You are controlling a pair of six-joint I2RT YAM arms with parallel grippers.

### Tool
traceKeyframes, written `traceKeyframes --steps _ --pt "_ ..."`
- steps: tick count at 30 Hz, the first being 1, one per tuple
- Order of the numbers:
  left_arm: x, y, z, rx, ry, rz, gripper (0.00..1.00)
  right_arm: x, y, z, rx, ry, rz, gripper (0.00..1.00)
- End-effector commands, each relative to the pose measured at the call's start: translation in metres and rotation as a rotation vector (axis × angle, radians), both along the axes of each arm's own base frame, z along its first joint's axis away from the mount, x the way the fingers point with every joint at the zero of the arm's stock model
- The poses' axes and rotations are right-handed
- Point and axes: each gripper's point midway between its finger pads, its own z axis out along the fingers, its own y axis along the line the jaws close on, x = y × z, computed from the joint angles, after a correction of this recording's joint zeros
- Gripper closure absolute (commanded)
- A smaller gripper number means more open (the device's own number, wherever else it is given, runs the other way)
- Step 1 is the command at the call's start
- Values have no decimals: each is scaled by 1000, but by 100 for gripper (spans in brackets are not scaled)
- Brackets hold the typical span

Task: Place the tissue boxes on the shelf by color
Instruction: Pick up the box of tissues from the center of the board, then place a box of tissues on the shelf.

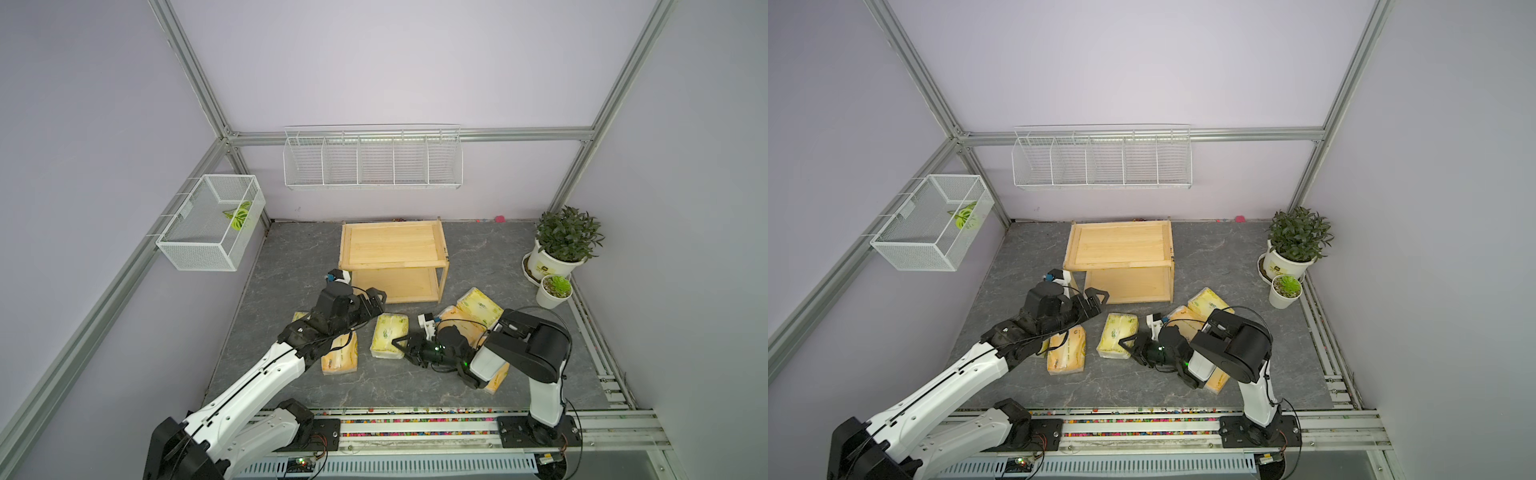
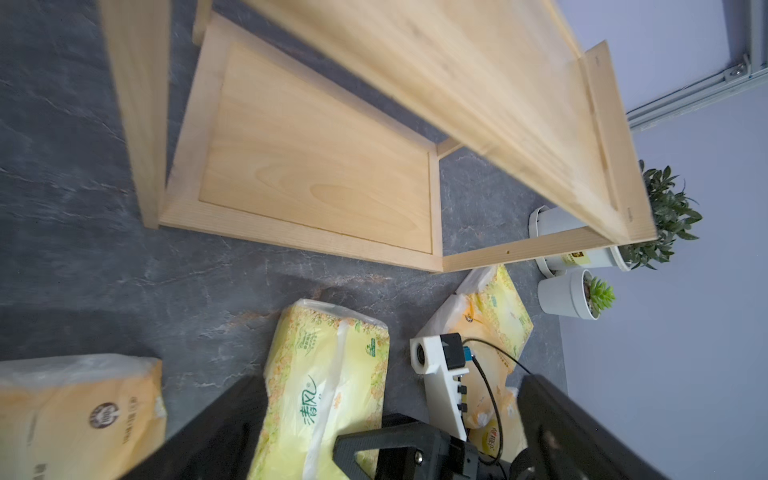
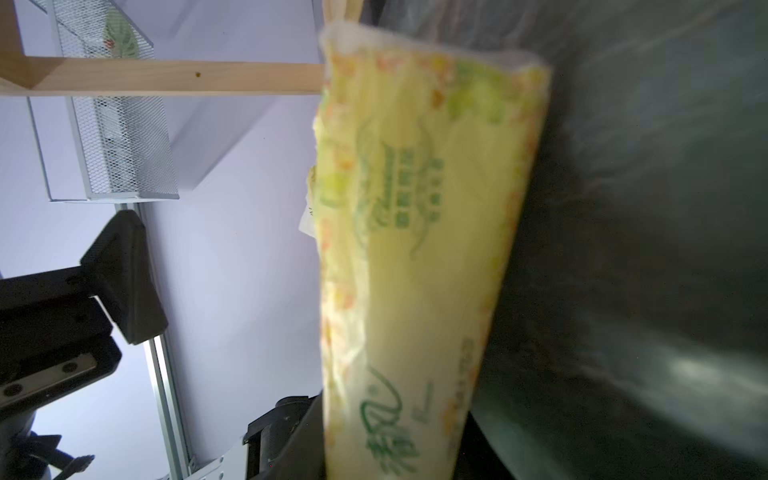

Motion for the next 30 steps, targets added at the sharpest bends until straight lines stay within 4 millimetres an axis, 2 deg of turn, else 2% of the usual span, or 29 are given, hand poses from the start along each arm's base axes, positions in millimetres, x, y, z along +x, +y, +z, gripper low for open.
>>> traceKeyframes --steps 1,4,8,13,22,30 --pt "0 27 15 64 -17 54 0 5 8 17 18 -33 -11 65" --pt "1 40 31 57 -43 73 0 8 12 24 27 -45 -9 66" --pt "-1 48 43 76 -66 83 0 13 22 33 43 -58 3 66" --pt "-3 52 44 85 -67 88 0 20 35 46 79 -75 12 69" --pt "-7 60 47 96 -77 105 0 20 43 65 76 -126 50 70" --pt "-7 69 56 110 -98 123 0 52 55 71 88 -153 47 70"
